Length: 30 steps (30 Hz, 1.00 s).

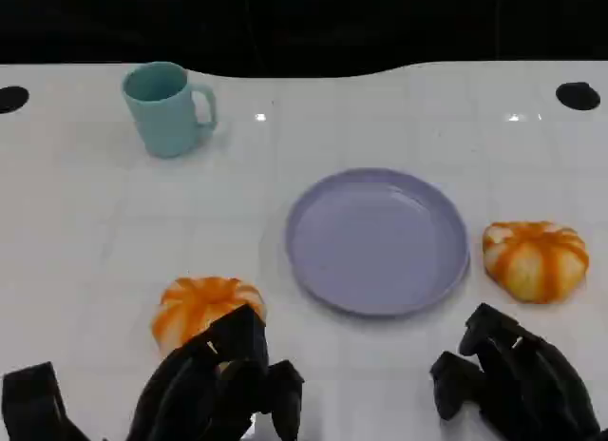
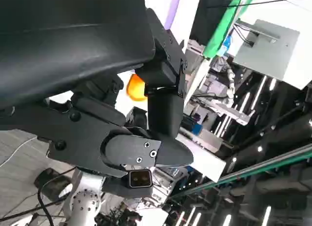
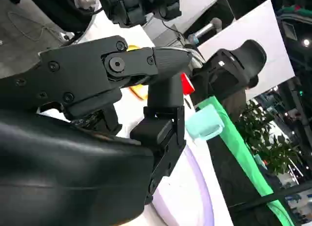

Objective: Grasp the bread from the table and place it into the plate.

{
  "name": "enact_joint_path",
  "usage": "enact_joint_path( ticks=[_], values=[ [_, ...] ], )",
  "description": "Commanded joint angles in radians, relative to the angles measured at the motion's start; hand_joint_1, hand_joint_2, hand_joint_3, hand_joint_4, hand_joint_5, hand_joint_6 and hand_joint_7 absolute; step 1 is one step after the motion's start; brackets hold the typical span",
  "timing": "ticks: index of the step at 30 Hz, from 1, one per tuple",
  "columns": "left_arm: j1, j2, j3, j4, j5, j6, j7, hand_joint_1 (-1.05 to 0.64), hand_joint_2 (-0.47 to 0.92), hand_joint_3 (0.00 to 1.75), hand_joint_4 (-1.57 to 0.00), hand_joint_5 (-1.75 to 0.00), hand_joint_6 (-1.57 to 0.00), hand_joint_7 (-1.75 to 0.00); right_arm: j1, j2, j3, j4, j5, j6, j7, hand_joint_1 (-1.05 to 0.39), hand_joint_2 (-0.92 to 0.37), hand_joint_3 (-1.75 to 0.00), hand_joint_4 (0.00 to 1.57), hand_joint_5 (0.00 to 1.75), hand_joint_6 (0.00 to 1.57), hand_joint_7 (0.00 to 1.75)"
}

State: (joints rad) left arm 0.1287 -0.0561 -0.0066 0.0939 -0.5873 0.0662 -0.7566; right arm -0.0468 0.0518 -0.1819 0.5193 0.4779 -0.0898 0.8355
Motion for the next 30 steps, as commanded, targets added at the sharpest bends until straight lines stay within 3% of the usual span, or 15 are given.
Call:
enact_joint_path(
  ticks=[1,18,20,23,27,30],
  values=[
    [0.008,0.005,0.007,-0.002,0.003,-0.008,-0.001,-0.66,0.92,0.24,-0.86,-1.75,-0.66,-1.63,0.008,-0.013,-0.004,-0.003,0.003,-0.004,-0.003,-0.54,-0.92,-0.24,0.76,1.7,0.66,1.45],
    [0.005,0.001,0.017,-0.008,-0.018,0.006,-0.013,-0.66,0.92,0.25,-0.85,-1.75,-0.65,-1.6,0.01,-0.015,0.001,-0.013,-0.004,-0.003,-0.01,-0.56,-0.92,-0.23,0.77,1.69,0.68,1.43],
    [0.003,0.006,0.019,-0.013,-0.015,-0.006,-0.021,-0.68,0.92,0.25,-0.78,-1.75,-0.62,-1.52,0.01,-0.014,0.001,-0.012,-0.004,-0.004,-0.011,-0.55,-0.92,-0.24,0.77,1.69,0.68,1.43],
    [-0.003,0.005,0.025,-0.016,0.036,-0.107,-0.018,-0.69,0.92,0.28,-0.59,-1.62,-0.48,-1.24,0.016,-0.01,0.002,-0.02,-0.004,-0.002,-0.017,-0.55,-0.92,-0.24,0.77,1.67,0.68,1.43],
    [-0.03,0.027,0.031,-0.02,0.116,-0.227,0.005,-0.69,0.92,0.24,-0.5,-1.25,-0.49,-0.66,0.019,-0.008,0.005,-0.03,0.002,0.011,-0.019,-0.54,-0.92,-0.23,0.76,1.66,0.67,1.42],
    [-0.05,0.069,0.032,-0.028,0.238,-0.353,0.041,-0.75,0.92,0.24,-0.42,-1.11,-0.43,-0.44,0.021,-0.007,0.008,-0.028,-0.01,-0.008,-0.025,-0.54,-0.92,-0.24,0.77,1.66,0.68,1.42]
  ],
)
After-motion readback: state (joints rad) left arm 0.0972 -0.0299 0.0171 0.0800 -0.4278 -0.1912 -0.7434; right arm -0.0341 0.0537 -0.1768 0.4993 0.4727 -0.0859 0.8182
